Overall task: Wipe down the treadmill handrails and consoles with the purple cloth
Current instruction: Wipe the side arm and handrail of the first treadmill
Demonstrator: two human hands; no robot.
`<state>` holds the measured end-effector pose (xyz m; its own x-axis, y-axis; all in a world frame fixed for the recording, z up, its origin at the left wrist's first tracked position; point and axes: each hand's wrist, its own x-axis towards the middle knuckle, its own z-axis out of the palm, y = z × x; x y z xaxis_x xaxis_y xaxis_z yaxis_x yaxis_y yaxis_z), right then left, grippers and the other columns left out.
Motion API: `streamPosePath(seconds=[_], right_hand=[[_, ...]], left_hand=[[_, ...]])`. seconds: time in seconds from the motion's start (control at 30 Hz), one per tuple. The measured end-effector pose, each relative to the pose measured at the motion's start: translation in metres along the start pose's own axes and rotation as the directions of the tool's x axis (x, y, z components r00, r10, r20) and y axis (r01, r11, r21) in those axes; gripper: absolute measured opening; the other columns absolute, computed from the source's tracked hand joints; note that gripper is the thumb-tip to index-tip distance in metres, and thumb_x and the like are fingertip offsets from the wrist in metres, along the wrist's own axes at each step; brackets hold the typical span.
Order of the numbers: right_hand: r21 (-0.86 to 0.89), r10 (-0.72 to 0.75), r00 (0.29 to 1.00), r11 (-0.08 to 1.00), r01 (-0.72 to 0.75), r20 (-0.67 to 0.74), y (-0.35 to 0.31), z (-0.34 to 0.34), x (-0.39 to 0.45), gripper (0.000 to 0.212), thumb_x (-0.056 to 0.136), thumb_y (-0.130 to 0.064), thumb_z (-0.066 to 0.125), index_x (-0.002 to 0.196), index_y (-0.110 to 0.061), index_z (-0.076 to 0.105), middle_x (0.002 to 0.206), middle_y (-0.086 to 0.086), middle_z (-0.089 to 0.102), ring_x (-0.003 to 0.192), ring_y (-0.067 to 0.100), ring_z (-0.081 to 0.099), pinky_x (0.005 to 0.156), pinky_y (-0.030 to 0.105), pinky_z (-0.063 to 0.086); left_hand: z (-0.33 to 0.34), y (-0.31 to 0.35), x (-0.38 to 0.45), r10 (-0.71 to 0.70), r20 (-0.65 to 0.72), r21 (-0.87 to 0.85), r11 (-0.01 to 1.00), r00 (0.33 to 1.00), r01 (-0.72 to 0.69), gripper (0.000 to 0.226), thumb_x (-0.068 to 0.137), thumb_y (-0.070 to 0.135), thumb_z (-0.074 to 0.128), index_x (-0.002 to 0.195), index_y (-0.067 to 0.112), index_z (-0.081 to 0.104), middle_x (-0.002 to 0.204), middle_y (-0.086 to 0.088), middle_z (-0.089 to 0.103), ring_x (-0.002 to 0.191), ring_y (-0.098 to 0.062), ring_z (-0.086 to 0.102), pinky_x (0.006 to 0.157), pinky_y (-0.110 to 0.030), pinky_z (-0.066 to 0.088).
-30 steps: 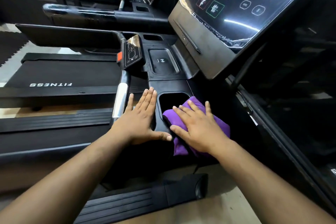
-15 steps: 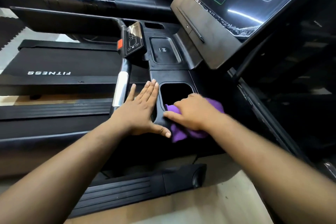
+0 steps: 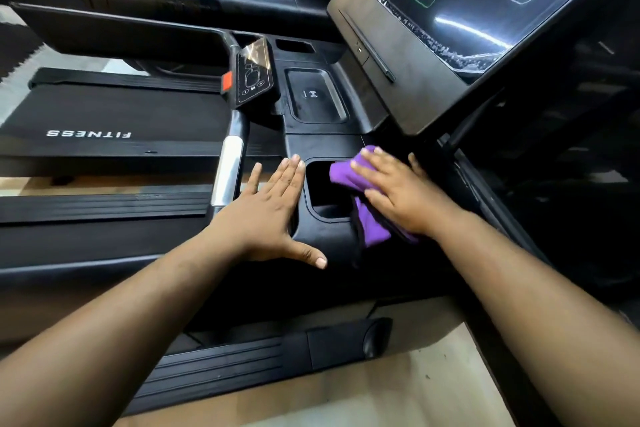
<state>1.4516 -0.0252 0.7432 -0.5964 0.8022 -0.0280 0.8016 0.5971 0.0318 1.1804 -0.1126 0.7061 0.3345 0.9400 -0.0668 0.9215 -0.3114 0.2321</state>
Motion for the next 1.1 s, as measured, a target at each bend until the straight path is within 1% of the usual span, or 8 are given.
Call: streamPosePath(seconds=[0.1,0.3,0.53,0.7,0.77,0.9,0.97,1.1], right_hand=[[0.033,0.164,0.986,0.986,-0.164,0.009,-0.022,0.002,0.016,0.063,0.103,-0.042,0.042,0.161,-0.038,0.019,0.172,-0.006,0.002,0.158,0.014,-0.002,0.124,0.062,0.008],[0.114,0.214,0.975,0.969,-0.221,0.065,-0.027,0.009,-0.039,0.086,0.082,-0.077,0.015,0.161,-0.044,0.013,0.172,-0.010,-0.005,0.158,0.012,-0.006,0.125,0.055,0.005],[0.072,0.202,0.976,0.975,-0.208,0.083,-0.031,0.001,0.032,0.069,0.102,-0.053,0.039,0.163,-0.038,0.011,0.172,-0.002,-0.006,0.158,0.017,-0.005,0.126,0.055,0.007],[0.130,0.157,0.988,0.979,-0.156,0.003,-0.049,0.008,-0.045,0.083,0.083,-0.069,0.015,0.153,-0.035,0.043,0.167,-0.011,0.026,0.157,0.011,0.008,0.126,0.051,0.009],[0.090,0.152,0.988,0.984,-0.153,0.014,-0.068,0.007,-0.032,0.072,0.090,-0.063,0.017,0.142,-0.034,0.056,0.151,-0.008,0.052,0.150,0.015,0.032,0.124,0.052,0.016],[0.157,0.128,0.975,0.975,-0.158,0.183,-0.097,-0.004,0.034,0.047,0.104,-0.044,0.028,0.104,-0.024,0.070,0.121,0.007,0.070,0.114,0.033,0.062,0.091,0.042,0.044],[0.135,0.072,0.989,0.987,-0.089,0.129,-0.088,0.001,0.028,0.042,0.101,-0.047,0.032,0.102,-0.025,0.068,0.117,0.005,0.071,0.109,0.032,0.064,0.083,0.040,0.046],[0.094,-0.243,0.950,0.960,0.265,-0.196,-0.036,0.018,-0.037,0.056,0.094,-0.050,0.048,0.143,-0.025,0.058,0.140,-0.002,0.062,0.129,0.020,0.057,0.108,0.041,0.042]], left_hand=[[0.001,-0.001,-0.002,0.001,-0.021,-0.001,1.000,1.000,-0.001,0.157,0.049,0.111,0.033,0.153,0.016,-0.037,0.162,0.001,-0.041,0.147,-0.007,-0.039,0.124,-0.048,-0.019],[0.003,-0.001,0.001,-0.013,-0.019,-0.001,1.000,1.000,0.013,0.156,0.047,0.113,0.024,0.153,0.015,-0.037,0.162,0.000,-0.041,0.147,-0.009,-0.039,0.125,-0.051,-0.017],[0.003,-0.001,-0.001,-0.018,-0.015,0.008,1.000,1.000,0.018,0.155,0.050,0.112,0.026,0.153,0.014,-0.036,0.163,-0.001,-0.039,0.149,-0.011,-0.038,0.125,-0.052,-0.015],[0.005,-0.002,0.002,-0.017,-0.027,-0.001,1.000,0.999,0.017,0.156,0.050,0.112,0.029,0.153,0.015,-0.036,0.162,0.000,-0.041,0.148,-0.009,-0.039,0.124,-0.053,-0.017],[0.004,-0.002,0.005,-0.012,-0.022,-0.001,1.000,1.000,0.012,0.157,0.049,0.112,0.030,0.152,0.014,-0.037,0.162,0.000,-0.041,0.148,-0.009,-0.039,0.124,-0.054,-0.017],[0.001,-0.002,0.004,0.001,-0.026,-0.010,1.000,1.000,-0.002,0.160,0.047,0.112,0.031,0.152,0.013,-0.037,0.163,-0.001,-0.040,0.148,-0.010,-0.039,0.124,-0.053,-0.019],[0.000,-0.002,0.002,0.006,-0.025,0.001,1.000,1.000,-0.006,0.161,0.044,0.113,0.028,0.152,0.013,-0.037,0.162,-0.001,-0.040,0.148,-0.010,-0.039,0.124,-0.053,-0.018],[0.001,-0.004,0.003,0.004,-0.029,0.002,1.000,1.000,-0.004,0.161,0.042,0.114,0.025,0.152,0.014,-0.038,0.161,0.000,-0.042,0.147,-0.009,-0.040,0.124,-0.054,-0.017]])
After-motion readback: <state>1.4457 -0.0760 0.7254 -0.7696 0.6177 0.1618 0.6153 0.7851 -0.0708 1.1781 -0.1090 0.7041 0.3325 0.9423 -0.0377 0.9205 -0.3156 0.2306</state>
